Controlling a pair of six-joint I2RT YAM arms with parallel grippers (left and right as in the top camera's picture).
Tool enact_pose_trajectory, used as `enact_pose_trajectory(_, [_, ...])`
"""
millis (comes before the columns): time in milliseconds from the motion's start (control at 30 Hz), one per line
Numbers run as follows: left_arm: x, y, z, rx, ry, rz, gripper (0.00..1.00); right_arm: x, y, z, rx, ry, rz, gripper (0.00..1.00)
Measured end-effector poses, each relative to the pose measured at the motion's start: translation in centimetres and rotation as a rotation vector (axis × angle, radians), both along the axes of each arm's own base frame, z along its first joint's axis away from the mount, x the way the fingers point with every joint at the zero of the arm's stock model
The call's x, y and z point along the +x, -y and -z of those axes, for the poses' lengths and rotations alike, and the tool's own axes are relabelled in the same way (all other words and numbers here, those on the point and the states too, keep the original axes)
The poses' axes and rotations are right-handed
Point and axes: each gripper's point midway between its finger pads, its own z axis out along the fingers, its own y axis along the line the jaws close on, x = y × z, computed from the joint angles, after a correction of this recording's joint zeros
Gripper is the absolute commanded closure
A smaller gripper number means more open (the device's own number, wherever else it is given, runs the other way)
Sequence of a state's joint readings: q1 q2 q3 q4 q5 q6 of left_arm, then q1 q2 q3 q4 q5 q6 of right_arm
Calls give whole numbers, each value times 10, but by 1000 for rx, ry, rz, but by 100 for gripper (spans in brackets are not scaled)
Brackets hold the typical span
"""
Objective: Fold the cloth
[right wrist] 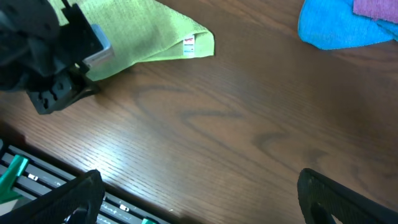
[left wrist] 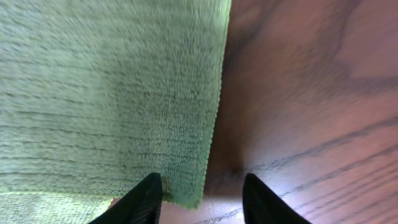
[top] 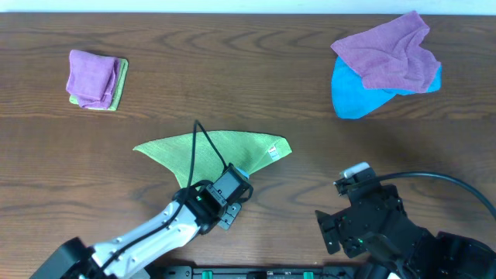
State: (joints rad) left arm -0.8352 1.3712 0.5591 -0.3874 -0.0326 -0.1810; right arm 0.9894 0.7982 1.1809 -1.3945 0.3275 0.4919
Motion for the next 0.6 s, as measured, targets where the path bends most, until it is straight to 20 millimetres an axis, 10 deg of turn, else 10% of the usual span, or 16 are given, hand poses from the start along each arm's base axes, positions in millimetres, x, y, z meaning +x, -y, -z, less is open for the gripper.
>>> enact_pose_trajectory(600, [5, 0, 3, 17, 18, 8, 92, 0, -1, 0, 5, -3, -3, 1])
